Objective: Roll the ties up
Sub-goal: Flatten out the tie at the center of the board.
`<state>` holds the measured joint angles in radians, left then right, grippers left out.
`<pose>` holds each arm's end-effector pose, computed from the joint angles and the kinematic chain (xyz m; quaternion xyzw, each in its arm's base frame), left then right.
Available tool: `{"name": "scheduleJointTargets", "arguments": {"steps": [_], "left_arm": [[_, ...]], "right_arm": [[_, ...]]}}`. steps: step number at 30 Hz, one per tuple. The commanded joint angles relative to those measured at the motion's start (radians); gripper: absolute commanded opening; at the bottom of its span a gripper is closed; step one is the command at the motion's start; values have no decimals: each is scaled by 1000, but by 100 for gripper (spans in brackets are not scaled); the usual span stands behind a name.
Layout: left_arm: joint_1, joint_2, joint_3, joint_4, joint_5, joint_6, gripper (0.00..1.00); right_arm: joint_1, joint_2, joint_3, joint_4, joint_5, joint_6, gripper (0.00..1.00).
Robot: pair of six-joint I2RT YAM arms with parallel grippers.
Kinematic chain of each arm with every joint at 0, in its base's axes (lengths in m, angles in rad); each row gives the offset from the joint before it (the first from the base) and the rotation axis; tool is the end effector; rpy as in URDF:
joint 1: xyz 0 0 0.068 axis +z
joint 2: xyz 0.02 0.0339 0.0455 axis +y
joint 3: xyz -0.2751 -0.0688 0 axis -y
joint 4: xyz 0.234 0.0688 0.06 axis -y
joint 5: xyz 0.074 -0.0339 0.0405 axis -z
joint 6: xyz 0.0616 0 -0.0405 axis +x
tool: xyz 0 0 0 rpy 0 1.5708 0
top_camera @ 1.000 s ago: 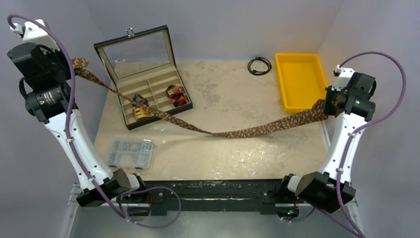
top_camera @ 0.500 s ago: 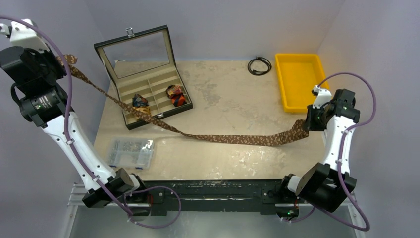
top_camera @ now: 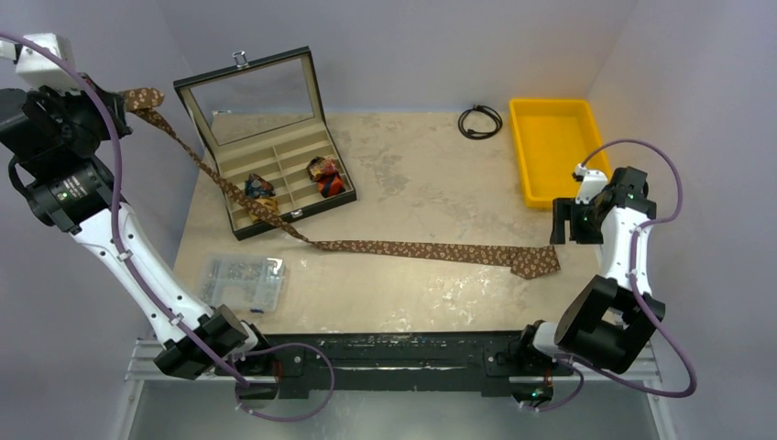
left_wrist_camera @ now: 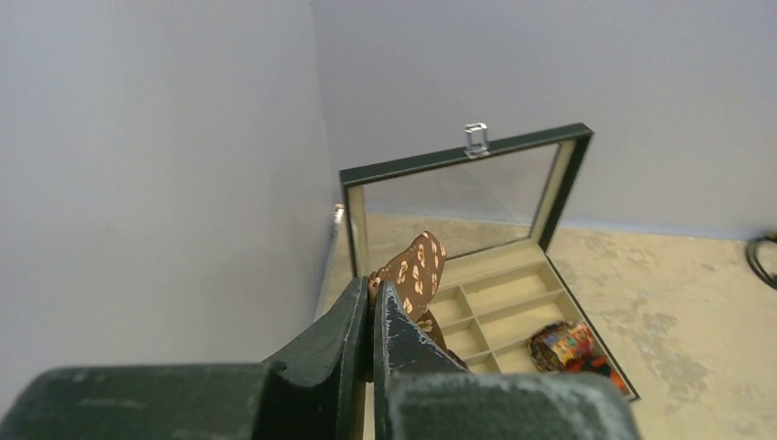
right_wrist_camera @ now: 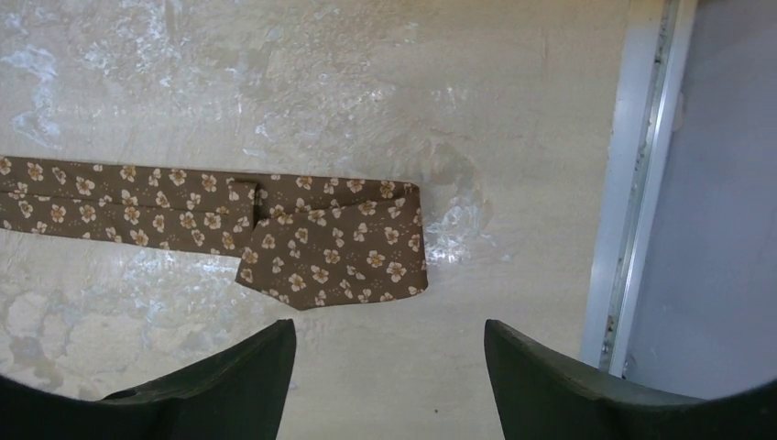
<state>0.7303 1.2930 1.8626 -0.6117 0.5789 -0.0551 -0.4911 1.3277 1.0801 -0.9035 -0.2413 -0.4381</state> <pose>0.1973 0.1315 0.5495 -0.0822 0.7147 0.0253 0.6941 0.2273 -0.1049 0.2591 0.0007 0.9713 0.0126 0.2376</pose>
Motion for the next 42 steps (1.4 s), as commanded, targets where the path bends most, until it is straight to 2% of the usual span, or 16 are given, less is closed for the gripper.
{"name": "scheduleJointTargets", "arguments": {"steps": [1,4,6,8,9,14,20,23,25,28,30,35,38,39,40,42], "left_arm": [[20,-51,-45,99,275,35,0],[26,-66,-92,242,529,-38,0],[18,-63,-143,473,740,-199,0],[-22,-48,-181,748,845,-399,0],[-52,-34,-176,813,887,-461,0],[-273,-1,-128,828,997,-556,0],[-513,14,-122,708,977,-544,0],[-618,28,-126,525,933,-455,0],[-695,44,-104,310,894,-289,0],[-824,89,-29,-112,745,48,0],[-924,137,15,-296,640,214,0],[-1104,287,37,-312,497,253,0],[-1232,451,174,-353,438,317,0],[-1264,516,241,-390,410,344,5],[-1285,568,305,-416,369,357,27],[-1281,635,372,-433,293,341,41]], "right_arm": [[-3,-29,70,2,42,2,76],[-3,-24,127,-48,3,-26,79],[-3,-24,161,-80,-70,-29,81],[-1,-16,190,-109,-145,-25,84],[-1,-8,207,-128,-179,-24,85],[23,10,266,-171,-299,-3,87],[95,-41,300,-169,-435,27,87],[177,-71,304,-159,-440,45,87],[215,-82,304,-160,-439,57,87],[225,-79,308,-170,-439,79,87],[225,-70,315,-193,-428,65,87],[225,-72,290,-198,-383,55,86],[225,-75,264,-185,-340,52,86],[225,-75,253,-179,-330,51,86],[225,-74,243,-176,-319,47,85],[225,-68,226,-176,-300,21,84]]}}
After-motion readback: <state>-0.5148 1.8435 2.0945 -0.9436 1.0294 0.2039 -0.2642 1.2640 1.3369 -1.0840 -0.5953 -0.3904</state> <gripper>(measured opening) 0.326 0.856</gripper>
